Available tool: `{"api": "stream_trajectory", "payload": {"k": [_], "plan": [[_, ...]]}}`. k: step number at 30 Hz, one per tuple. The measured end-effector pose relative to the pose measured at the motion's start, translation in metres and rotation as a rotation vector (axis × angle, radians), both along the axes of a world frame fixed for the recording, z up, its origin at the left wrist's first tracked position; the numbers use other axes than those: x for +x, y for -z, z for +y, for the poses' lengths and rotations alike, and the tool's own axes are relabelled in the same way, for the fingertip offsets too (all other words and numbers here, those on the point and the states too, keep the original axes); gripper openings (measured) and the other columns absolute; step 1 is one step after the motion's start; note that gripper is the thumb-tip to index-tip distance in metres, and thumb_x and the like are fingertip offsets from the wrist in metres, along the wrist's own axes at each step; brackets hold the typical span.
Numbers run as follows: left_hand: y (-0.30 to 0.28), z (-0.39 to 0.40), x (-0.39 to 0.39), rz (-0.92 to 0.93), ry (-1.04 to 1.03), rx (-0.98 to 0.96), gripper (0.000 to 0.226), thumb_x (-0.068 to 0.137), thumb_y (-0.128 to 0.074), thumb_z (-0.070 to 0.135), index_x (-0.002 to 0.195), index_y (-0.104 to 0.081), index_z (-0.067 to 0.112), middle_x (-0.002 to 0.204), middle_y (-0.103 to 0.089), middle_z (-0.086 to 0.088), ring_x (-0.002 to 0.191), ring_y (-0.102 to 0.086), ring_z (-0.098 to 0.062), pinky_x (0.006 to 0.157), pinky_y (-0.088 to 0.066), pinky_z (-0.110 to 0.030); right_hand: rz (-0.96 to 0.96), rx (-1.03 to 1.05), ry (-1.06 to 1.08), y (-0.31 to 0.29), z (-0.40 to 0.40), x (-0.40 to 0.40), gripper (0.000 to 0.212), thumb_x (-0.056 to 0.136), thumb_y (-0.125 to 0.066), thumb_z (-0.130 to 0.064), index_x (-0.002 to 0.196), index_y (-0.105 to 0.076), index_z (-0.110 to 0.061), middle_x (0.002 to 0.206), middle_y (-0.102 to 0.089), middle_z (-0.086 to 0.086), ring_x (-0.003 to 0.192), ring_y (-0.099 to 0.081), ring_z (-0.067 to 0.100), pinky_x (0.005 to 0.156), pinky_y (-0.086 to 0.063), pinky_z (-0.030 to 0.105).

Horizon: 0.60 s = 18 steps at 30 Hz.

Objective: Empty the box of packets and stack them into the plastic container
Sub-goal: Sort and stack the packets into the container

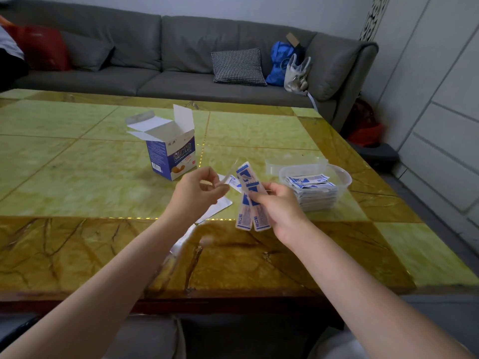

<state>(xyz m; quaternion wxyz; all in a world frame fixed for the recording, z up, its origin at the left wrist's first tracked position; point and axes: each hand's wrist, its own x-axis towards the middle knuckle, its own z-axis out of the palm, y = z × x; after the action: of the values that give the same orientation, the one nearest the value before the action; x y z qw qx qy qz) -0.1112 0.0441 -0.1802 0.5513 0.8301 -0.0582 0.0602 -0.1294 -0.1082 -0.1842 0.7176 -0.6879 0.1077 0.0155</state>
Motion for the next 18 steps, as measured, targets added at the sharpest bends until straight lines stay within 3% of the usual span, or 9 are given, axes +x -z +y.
{"api": "stream_trajectory", "payload": {"k": [3,7,9,12,14,18], "plan": [[0.004,0.005,-0.003,-0.294,-0.021,0.285,0.031,0.078,-0.063,0.005,0.060,-0.042,0.018,0.091,-0.057,-0.002,0.074,-0.058,-0.010,0.066,-0.045,-0.008,-0.013,-0.151,-0.001,0.002,-0.001,-0.001,0.016,0.092,-0.054,-0.010,0.081,-0.057,-0.021,0.086,-0.065,0.000,0.074,-0.061,0.013,0.063,-0.049,0.029],[0.006,0.000,-0.010,-0.526,0.108,0.454,0.024,0.071,-0.069,-0.001,0.064,-0.048,0.008,0.090,-0.054,-0.003,0.068,-0.058,-0.024,0.063,-0.054,-0.039,-0.021,-0.249,-0.009,0.003,0.003,-0.004,0.027,0.097,-0.043,-0.013,0.078,-0.058,-0.024,0.089,-0.067,0.003,0.080,-0.063,0.020,0.066,-0.050,0.032],[0.008,-0.005,-0.012,-0.518,0.135,0.530,0.018,0.071,-0.069,0.001,0.067,-0.052,0.004,0.089,-0.052,-0.005,0.064,-0.054,-0.024,0.060,-0.052,-0.042,-0.012,-0.239,-0.041,0.000,0.008,-0.005,0.030,0.099,-0.038,-0.016,0.081,-0.061,-0.021,0.091,-0.069,0.006,0.086,-0.065,0.026,0.077,-0.052,0.039],[0.015,-0.012,-0.013,-0.467,0.143,0.625,0.016,0.076,-0.069,0.010,0.082,-0.057,0.001,0.096,-0.051,-0.008,0.068,-0.046,-0.018,0.061,-0.044,-0.028,-0.085,-0.268,-0.092,-0.004,0.013,-0.006,0.032,0.100,-0.035,-0.023,0.097,-0.062,-0.006,0.102,-0.066,0.020,0.096,-0.064,0.035,0.089,-0.050,0.053],[0.017,-0.015,-0.011,-0.436,0.127,0.644,0.022,0.077,-0.068,0.013,0.091,-0.056,0.002,0.101,-0.048,-0.007,0.072,-0.047,-0.020,0.061,-0.036,-0.022,-0.127,-0.284,-0.152,-0.004,0.013,-0.007,0.031,0.098,-0.040,-0.028,0.105,-0.059,-0.005,0.104,-0.065,0.020,0.097,-0.063,0.034,0.088,-0.050,0.052],[0.018,-0.018,-0.009,-0.374,0.267,0.558,0.031,0.075,-0.068,0.011,0.101,-0.056,0.001,0.105,-0.047,-0.008,0.082,-0.055,-0.022,0.073,-0.050,-0.031,-0.221,-0.451,-0.188,-0.001,0.009,-0.004,0.017,0.093,-0.052,-0.017,0.105,-0.060,-0.009,0.103,-0.065,0.009,0.092,-0.065,0.022,0.083,-0.054,0.041]]}}
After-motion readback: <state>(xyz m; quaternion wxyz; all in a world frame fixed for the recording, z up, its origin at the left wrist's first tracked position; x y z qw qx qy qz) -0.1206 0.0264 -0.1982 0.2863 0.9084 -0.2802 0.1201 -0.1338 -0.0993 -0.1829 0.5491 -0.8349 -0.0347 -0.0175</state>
